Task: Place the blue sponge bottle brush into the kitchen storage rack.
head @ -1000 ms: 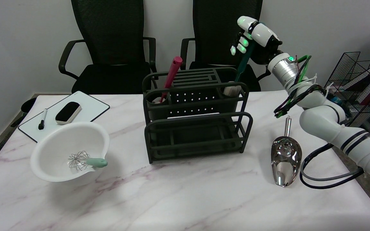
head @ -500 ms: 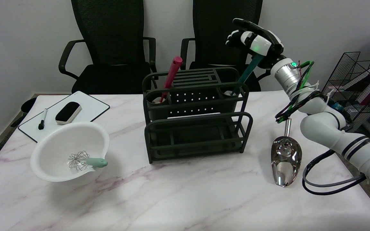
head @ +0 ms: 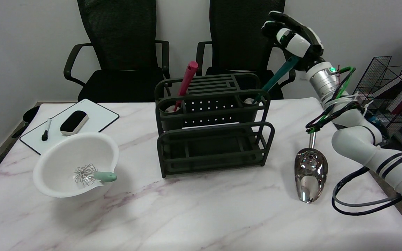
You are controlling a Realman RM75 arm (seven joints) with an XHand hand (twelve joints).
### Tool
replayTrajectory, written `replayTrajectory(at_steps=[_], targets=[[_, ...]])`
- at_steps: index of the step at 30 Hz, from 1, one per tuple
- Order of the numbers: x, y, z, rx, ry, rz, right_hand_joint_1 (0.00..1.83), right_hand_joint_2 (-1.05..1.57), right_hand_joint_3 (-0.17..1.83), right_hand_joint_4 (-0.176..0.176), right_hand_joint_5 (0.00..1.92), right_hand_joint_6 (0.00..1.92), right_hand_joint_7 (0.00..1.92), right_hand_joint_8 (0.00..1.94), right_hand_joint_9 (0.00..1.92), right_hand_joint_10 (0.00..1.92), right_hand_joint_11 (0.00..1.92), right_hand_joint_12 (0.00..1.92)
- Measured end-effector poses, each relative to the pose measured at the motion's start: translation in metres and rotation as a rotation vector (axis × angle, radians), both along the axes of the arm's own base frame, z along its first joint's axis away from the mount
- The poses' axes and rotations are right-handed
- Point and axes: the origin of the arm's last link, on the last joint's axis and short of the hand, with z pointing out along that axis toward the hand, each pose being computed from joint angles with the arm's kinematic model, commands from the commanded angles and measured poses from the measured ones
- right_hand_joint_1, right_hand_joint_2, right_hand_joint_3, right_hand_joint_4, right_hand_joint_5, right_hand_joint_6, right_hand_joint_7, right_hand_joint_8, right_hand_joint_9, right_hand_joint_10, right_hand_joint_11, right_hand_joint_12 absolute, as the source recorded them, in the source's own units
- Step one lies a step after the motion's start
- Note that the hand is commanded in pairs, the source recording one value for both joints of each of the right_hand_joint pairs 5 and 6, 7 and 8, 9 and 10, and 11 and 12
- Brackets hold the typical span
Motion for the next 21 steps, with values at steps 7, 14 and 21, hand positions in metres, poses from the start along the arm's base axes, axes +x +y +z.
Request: replayTrajectory(at_steps=[7,14,21], targets=[[0.001,0.012,0.015,-0.049,-0.005,0.041,1.11,0.72,1.43,0.0,0.67,0.67,0.76,0.76,0.61,0.61,0.39,0.39],[-0.006,0.035,0.041,-0.134,-0.017,0.071,1.07,0.77,1.42,0.0,0.74,0.74,0.81,0.81,0.6,0.6,0.38,0.38],[-0.017,0.062,0.065,-0.22,-0.031,0.12,1.01,0.93,1.24,0.0,0.95,0.95,1.22,1.22,0.86,0.86,0.57,0.57]])
